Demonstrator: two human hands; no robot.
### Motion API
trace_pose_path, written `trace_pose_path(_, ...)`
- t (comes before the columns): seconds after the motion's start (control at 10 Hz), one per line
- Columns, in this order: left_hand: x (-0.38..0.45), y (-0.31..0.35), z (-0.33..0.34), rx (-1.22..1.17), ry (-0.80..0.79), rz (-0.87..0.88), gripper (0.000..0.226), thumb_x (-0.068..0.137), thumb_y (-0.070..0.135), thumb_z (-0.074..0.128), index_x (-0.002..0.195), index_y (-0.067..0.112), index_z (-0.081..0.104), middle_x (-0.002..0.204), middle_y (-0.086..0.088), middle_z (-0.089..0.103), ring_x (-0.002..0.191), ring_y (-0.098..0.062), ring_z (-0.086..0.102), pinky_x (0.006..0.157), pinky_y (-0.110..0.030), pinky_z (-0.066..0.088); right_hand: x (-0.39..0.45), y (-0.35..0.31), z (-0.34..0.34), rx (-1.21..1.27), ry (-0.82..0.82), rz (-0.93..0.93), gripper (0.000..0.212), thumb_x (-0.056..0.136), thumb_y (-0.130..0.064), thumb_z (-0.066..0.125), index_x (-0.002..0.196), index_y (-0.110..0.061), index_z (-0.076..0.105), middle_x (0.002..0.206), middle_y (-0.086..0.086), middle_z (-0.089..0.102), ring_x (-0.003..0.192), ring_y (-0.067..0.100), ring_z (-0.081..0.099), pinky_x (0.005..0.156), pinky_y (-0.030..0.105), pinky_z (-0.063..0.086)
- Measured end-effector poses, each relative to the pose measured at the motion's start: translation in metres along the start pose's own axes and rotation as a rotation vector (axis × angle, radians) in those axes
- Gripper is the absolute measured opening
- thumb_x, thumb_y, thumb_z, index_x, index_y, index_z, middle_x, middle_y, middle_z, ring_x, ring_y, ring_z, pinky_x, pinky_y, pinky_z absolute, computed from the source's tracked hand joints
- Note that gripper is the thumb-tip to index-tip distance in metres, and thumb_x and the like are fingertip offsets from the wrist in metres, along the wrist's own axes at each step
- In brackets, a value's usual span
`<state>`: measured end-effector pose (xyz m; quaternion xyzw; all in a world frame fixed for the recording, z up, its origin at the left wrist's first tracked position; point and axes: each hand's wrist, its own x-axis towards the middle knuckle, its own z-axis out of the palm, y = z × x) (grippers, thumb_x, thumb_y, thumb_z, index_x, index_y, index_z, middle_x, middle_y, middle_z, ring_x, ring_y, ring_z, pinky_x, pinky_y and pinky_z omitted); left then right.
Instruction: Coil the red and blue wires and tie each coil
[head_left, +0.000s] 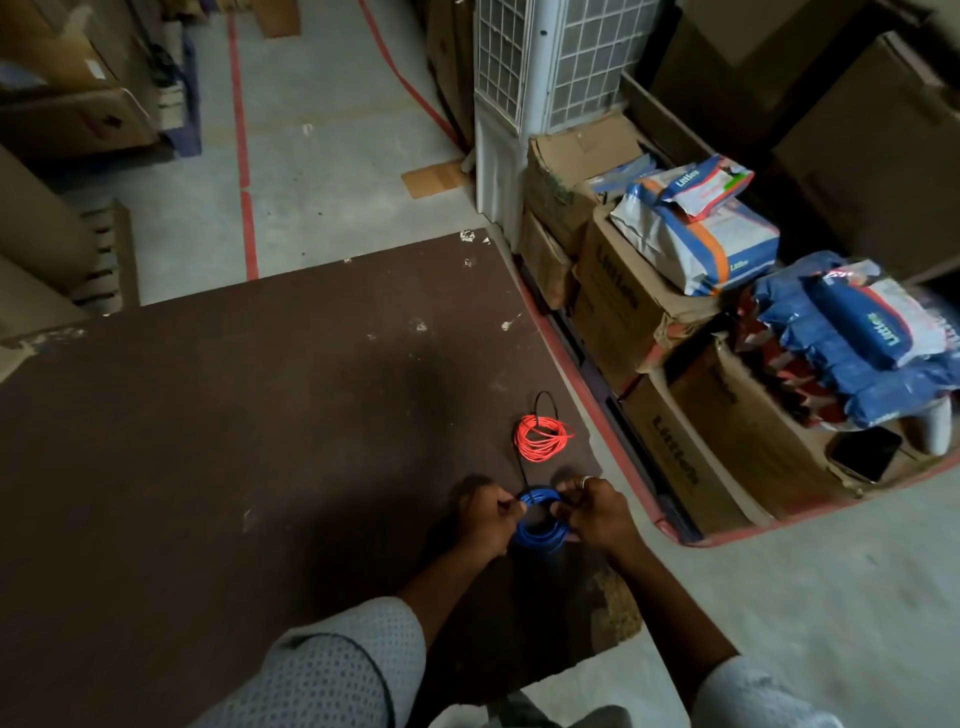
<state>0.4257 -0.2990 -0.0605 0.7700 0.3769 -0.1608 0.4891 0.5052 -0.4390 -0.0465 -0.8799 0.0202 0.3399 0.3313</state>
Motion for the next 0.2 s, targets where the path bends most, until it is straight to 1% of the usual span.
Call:
trace_pose_path(0.1,0.0022,-0.0013,-0.0051,0.013,-0.020,-0.004,0.019,0.092,0.030,0.067,0.099,0.013,0.070,0.079,-0.002,0.066,0.055,-0.013,0.061,0.040,-0.023,0.049,0.0038,-0.0001,0.0036,-0.028,-0.015,0.046,0.031,0.085,-0.008,0.075,0.113,-0.016,0.063,0.108,0.005,0.066,0.100,0.025,0.070,0.084,0.042,0.062)
trace_pose_path(0.2,0.0064,-0.0083,-0.0117,0.013,0.000,-0.018,0.021,0.093,0.037,0.064,0.090,0.016,0.067,0.076,-0.007,0.066,0.057,-0.019,0.063,0.044,-0.025,0.049,0.0068,0.0045,0.0031,-0.148,-0.015,0.002,0.033,0.084,-0.019,0.077,0.114,-0.014,0.065,0.110,0.007,0.070,0.102,0.027,0.070,0.088,0.043,0.060)
